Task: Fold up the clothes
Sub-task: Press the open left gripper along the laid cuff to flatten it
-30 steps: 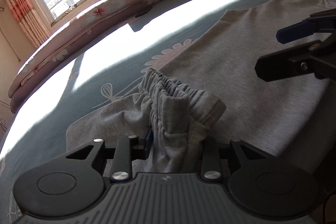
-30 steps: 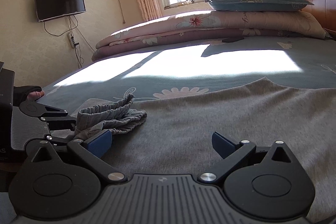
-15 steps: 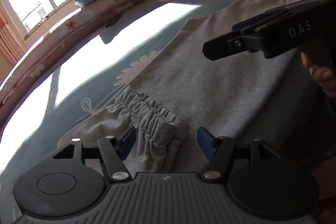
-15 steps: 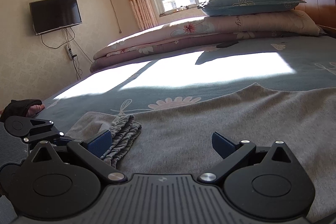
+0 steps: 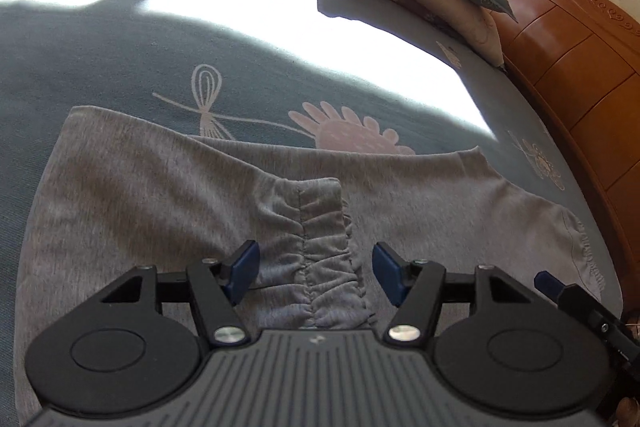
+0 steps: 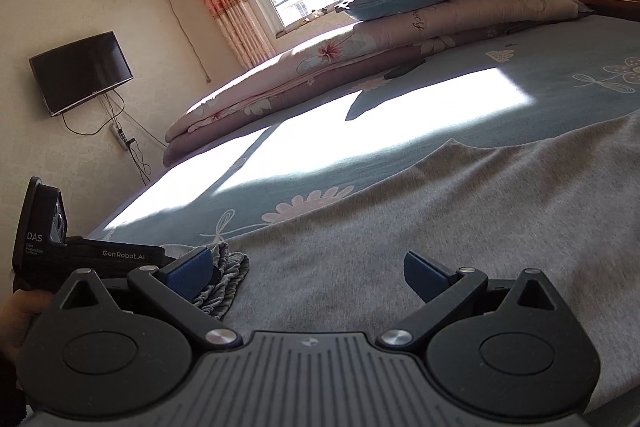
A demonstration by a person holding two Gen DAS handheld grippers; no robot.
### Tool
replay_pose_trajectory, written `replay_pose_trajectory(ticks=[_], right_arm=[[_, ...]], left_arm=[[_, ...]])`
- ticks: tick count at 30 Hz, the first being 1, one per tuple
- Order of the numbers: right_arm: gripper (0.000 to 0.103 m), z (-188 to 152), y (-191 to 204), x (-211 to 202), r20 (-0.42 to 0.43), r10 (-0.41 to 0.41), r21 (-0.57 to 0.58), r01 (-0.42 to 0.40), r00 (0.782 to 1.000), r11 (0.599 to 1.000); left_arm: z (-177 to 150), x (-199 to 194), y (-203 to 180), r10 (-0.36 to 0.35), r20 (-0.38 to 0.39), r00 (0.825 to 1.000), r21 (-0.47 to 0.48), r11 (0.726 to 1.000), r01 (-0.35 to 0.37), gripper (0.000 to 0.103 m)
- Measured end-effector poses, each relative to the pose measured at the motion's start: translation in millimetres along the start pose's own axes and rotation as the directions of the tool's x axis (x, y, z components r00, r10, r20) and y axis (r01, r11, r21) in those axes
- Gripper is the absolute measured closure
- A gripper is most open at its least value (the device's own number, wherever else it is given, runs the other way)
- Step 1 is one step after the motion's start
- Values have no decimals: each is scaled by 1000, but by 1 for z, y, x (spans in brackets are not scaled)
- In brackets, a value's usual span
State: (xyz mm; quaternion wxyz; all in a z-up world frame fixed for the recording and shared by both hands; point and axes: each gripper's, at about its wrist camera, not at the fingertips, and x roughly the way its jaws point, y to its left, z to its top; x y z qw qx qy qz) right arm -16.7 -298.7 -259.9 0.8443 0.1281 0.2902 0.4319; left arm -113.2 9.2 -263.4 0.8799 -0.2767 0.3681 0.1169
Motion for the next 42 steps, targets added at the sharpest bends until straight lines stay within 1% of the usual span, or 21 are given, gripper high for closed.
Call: replay_pose_trajectory(ticks=[1, 3, 4, 5, 7, 10, 11, 13, 16, 17, 19, 21, 22, 25, 27, 30, 31, 33, 36, 39, 42], right_arm=[[0, 1, -2, 0, -2, 3, 15, -3, 1000, 1000], [0, 2, -7, 0, -11, 20, 52, -19, 1000, 998], [0, 2, -8, 0, -19, 31, 67, -29, 999, 997], [0, 2, -10, 1, -29, 41, 81, -38, 999, 996], [0, 1, -13, 5, -57, 56, 108, -49, 997, 993], [0, 0, -13, 8, -74, 55, 121, -46, 996, 992], [0, 0, -12, 8, -75, 53, 122, -44, 996, 992], [0, 0, -11, 9, -75, 51, 119, -42, 996, 992], [0, -2, -9, 11, -89, 49, 113, -39, 995, 993], [0, -3, -8, 12, -95, 46, 111, -35, 994, 993], [0, -4, -9, 13, -103, 42, 110, -30, 994, 994], [0, -5, -10, 14, -110, 39, 112, -26, 993, 993], [0, -5, -10, 15, -113, 37, 113, -24, 993, 993], [0, -6, -11, 18, -130, 44, 121, -29, 990, 992], [0, -6, -10, 18, -143, 55, 118, -39, 988, 992], [0, -5, -6, 15, -146, 59, 87, -46, 988, 995], [0, -5, -5, 14, -146, 58, 75, -47, 988, 996], [0, -4, -1, 12, -147, 52, 49, -45, 988, 998], [0, -5, 4, 12, -154, 53, 16, -51, 987, 999], [0, -7, 9, 12, -158, 39, -22, -43, 987, 999], [0, -8, 13, 13, -154, 16, -56, -25, 988, 998]], left_arm=[[2, -10, 0, 5, 9, 1000, -11, 1000, -5, 41], [7, -38, 3, 17, 63, 998, -4, 1000, -17, 39], [9, -51, 6, 34, 87, 996, 0, 999, -34, 36], [8, -63, 9, 74, 107, 991, 10, 997, -75, 35], [6, -85, 15, 156, 148, 977, 27, 987, -161, 35], [-12, -102, 21, 257, 179, 950, 89, 957, -275, 32], [-20, -104, 22, 283, 180, 942, 120, 944, -306, 32], [-38, -104, 21, 335, 189, 923, 192, 909, -369, 32], [-57, -104, 23, 365, 208, 907, 221, 886, -408, 32], [-60, -103, 26, 347, 201, 916, 201, 901, -385, 32], [-59, -100, 31, 283, 180, 942, 145, 940, -310, 32], [-57, -94, 31, 210, 169, 963, 112, 967, -230, 32], [-56, -91, 31, 174, 163, 971, 100, 976, -192, 32], [-53, -68, 37, 157, 86, 984, 25, 987, -160, 30], [-51, -53, 48, 172, 16, 985, -48, 984, -171, 31], [-43, -54, 47, 144, 14, 990, -80, 987, -142, 31], [-37, -57, 45, 125, 26, 992, -81, 989, -123, 31], [-19, -63, 40, 95, 80, 992, -78, 993, -89, 31], [14, -60, 45, 57, 155, 986, -117, 992, -39, 31], [38, -38, 61, 66, 185, 981, -189, 981, -31, 31], [45, -14, 82, 130, 175, 976, -250, 965, -84, 31]])
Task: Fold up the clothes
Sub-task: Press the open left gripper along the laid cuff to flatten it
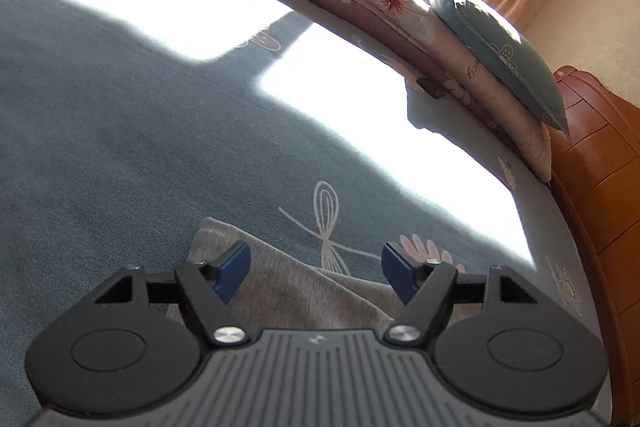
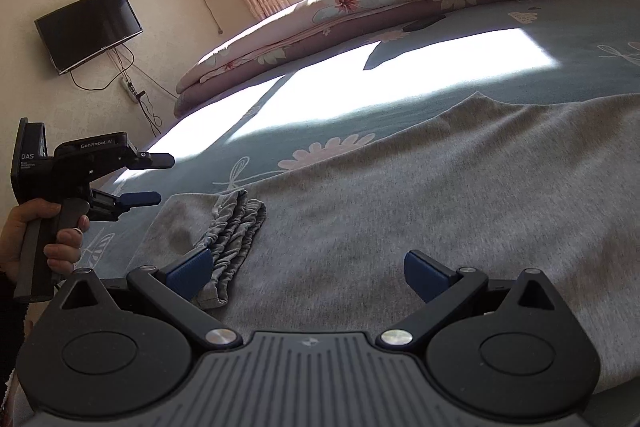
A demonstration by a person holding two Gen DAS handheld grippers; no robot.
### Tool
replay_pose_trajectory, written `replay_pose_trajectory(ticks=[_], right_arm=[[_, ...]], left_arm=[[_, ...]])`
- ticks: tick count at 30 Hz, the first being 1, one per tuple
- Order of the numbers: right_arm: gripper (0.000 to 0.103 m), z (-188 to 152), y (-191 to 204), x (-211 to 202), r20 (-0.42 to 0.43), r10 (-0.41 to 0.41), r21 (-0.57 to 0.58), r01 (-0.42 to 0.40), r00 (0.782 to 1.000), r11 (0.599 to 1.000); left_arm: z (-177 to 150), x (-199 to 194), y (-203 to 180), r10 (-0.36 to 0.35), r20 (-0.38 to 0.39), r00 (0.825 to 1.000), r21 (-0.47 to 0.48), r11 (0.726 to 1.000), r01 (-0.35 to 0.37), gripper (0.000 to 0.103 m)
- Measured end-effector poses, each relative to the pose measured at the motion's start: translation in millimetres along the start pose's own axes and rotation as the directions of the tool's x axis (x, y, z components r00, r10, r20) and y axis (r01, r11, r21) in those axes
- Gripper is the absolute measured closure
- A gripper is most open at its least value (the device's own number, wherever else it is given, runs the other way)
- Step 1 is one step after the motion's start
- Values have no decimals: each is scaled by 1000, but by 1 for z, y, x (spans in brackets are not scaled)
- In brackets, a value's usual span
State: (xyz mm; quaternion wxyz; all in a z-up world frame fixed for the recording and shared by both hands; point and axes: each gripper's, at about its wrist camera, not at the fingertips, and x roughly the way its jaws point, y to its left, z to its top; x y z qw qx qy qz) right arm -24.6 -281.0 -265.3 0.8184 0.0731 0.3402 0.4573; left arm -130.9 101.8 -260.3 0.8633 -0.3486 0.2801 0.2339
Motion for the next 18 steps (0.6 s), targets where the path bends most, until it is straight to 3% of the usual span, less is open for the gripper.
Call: replay_pose_trajectory(ticks=[2, 9, 18], right_arm=[[0, 0, 0, 0, -1, 0, -3, 0, 1000, 1000], [0, 1, -2, -2, -7, 28, 12, -28, 1000, 1000], [0, 1, -3, -3, -9, 11, 10, -11, 1000, 1000]], left_arm=[[-3, 14, 12, 33, -20, 999, -31, 999, -34, 31], [-1, 2, 2, -8, 20, 1000, -7, 1000, 8, 31], [0, 14, -1, 34, 5, 999, 1, 999, -34, 31]])
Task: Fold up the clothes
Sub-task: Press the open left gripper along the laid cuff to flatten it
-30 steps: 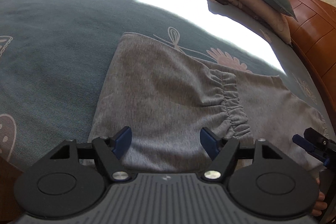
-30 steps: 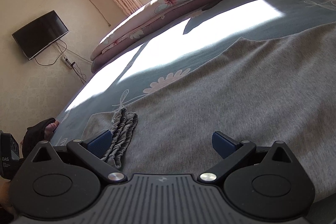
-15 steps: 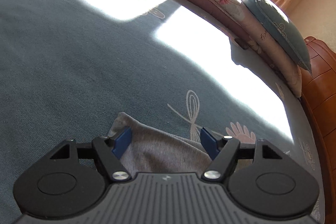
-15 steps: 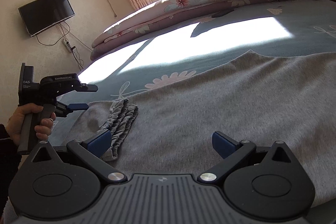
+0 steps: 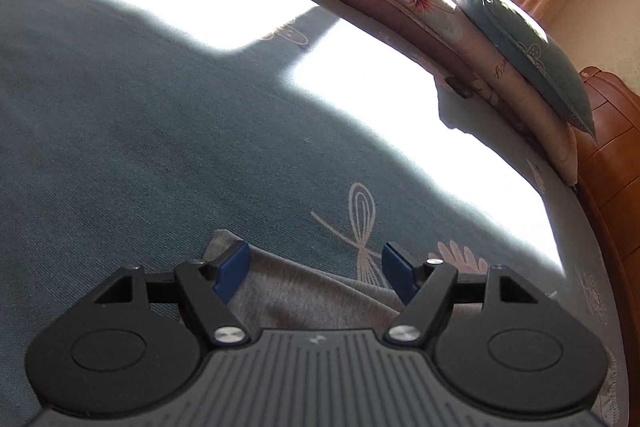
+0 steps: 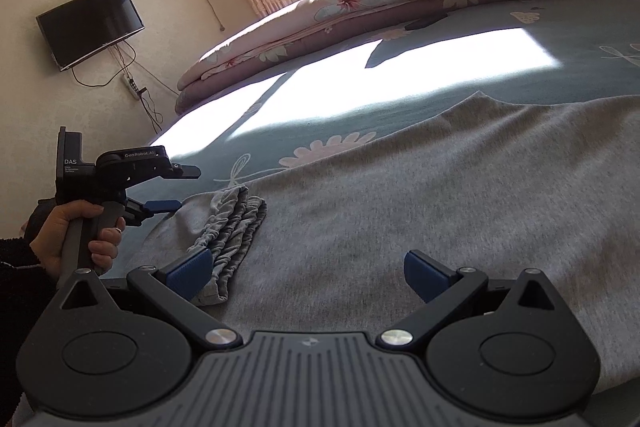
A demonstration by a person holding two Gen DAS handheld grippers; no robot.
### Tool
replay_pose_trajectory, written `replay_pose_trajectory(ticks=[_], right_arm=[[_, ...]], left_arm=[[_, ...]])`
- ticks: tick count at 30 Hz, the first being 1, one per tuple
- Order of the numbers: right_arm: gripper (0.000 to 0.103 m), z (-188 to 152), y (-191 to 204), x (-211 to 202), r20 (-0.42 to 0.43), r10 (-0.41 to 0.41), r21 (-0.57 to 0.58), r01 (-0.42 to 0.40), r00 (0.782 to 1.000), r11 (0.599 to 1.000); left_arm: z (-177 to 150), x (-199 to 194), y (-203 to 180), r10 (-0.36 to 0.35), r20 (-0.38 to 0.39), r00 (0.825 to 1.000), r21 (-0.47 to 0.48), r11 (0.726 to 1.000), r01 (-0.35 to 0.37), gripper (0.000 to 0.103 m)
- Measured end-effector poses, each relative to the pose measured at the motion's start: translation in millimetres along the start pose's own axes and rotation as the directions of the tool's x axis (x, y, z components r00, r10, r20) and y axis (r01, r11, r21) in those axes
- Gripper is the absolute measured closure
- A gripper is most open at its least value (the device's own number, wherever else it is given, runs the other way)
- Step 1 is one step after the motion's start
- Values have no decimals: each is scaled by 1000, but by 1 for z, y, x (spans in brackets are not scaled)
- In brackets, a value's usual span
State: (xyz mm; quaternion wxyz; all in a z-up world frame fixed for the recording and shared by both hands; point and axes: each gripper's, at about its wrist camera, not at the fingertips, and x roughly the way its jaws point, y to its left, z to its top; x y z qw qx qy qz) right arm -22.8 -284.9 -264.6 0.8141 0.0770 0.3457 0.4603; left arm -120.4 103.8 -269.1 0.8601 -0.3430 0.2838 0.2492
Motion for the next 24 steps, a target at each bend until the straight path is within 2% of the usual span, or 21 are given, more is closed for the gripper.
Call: replay_pose_trajectory(ticks=[5, 7, 10, 13, 15, 20, 24], right_arm=[[0, 1, -2, -3, 4, 9, 15, -9, 1000, 1000], [0, 1, -2, -3, 4, 10, 15, -10, 1000, 1000], [0, 1, -2, -2, 3, 7, 13, -7, 1000, 1000], [0, 1, -3, -2, 1, -1, 13, 1, 1000, 1000], [0, 1, -4, -2, -1, -2, 19, 2, 1000, 1000], [0, 1, -5, -5, 4, 13, 29, -13, 1000, 1000], [0, 0, -5, -5, 3, 2, 19, -2, 1000, 1000]], left_arm=[[-18, -20, -24, -97, -55, 994, 52, 994, 100, 30], [-26, -20, -31, -95, -63, 993, 75, 992, 100, 30], [-33, -2, -27, -68, -117, 991, 39, 997, 73, 30], [-34, 0, -29, -47, -120, 992, 27, 998, 51, 30], [-33, -6, -36, -54, -128, 990, 31, 998, 58, 30], [-35, -13, -50, -128, -103, 986, 25, 991, 131, 30], [-43, 5, -50, -105, -138, 985, -1, 994, 105, 30]])
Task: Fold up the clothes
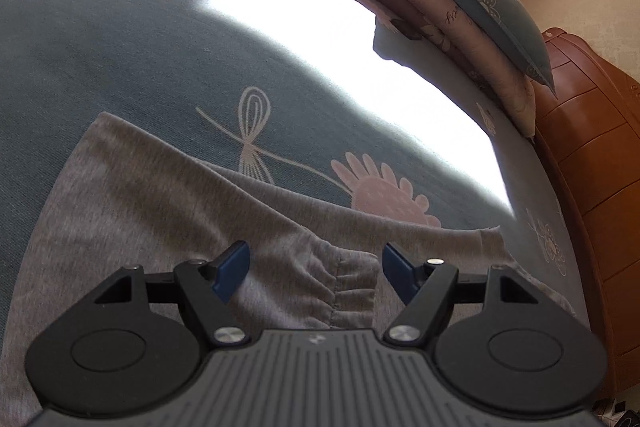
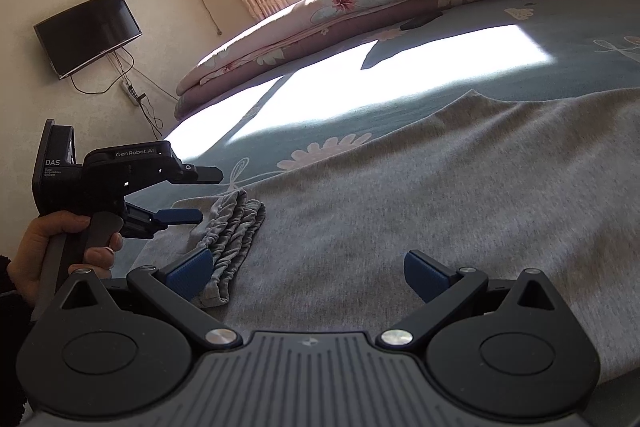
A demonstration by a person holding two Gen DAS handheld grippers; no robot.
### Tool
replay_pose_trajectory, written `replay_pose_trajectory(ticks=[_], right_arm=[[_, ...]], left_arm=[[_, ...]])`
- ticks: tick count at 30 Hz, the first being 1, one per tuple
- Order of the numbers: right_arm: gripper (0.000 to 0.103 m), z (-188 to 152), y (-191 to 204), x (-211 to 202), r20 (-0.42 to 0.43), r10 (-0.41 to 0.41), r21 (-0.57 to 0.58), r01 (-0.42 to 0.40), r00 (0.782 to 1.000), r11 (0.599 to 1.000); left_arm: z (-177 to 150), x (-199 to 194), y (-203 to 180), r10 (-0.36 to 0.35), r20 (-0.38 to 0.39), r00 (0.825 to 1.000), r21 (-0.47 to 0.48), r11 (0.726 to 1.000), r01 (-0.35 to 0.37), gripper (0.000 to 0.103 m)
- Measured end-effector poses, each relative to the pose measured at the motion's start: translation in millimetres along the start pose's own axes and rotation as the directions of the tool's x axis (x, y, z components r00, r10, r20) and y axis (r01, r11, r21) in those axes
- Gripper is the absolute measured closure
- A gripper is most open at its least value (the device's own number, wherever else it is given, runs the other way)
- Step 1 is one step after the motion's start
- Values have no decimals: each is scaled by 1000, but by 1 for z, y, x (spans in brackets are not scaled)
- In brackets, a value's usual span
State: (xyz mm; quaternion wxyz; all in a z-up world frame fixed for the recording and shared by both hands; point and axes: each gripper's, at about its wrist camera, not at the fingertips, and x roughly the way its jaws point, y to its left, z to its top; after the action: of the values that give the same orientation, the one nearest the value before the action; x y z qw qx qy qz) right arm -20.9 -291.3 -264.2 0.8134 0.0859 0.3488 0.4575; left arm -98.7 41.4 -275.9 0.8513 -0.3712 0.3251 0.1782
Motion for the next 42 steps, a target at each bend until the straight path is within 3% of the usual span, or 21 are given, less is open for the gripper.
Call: replay_pose_trajectory(ticks=[7, 12, 13, 18, 22, 29, 34, 36, 42], right_arm=[[0, 1, -3, -2, 4, 5, 13, -5, 1000, 1000], [0, 2, -2, -4, 11, 9, 15, -9, 1000, 1000], [0, 2, -2, -4, 11, 6, 15, -7, 1000, 1000], [0, 3, -4, -2, 5, -7, 18, 7, 1000, 1000], [0, 2, -5, -2, 4, -12, 19, 12, 1000, 1000], [0, 2, -7, -1, -8, -25, 25, 25, 1000, 999], [0, 2, -12, 0, -14, -26, 51, 26, 1000, 998], [0, 2, -14, 2, -26, -14, 69, 16, 1000, 997], [0, -1, -22, 7, -60, -16, 114, 23, 998, 993]], left_arm=[[-11, -27, -11, -59, 26, 998, -17, 998, 59, 30], [-43, -35, -15, -124, -13, 992, -41, 992, 123, 30], [-49, -33, -14, -140, -27, 990, -45, 989, 139, 26], [-64, -41, -21, -131, -18, 991, 2, 991, 132, 23], [-65, -59, -24, -215, -2, 977, -11, 977, 215, 23], [-73, -47, -30, -162, -38, 986, 36, 986, 164, 23], [-44, -54, -51, -190, 43, 981, 89, 978, 186, 23], [-32, -43, -58, -167, 57, 984, 128, 979, 159, 23], [-25, 3, -52, -79, -7, 997, 121, 989, 79, 23]])
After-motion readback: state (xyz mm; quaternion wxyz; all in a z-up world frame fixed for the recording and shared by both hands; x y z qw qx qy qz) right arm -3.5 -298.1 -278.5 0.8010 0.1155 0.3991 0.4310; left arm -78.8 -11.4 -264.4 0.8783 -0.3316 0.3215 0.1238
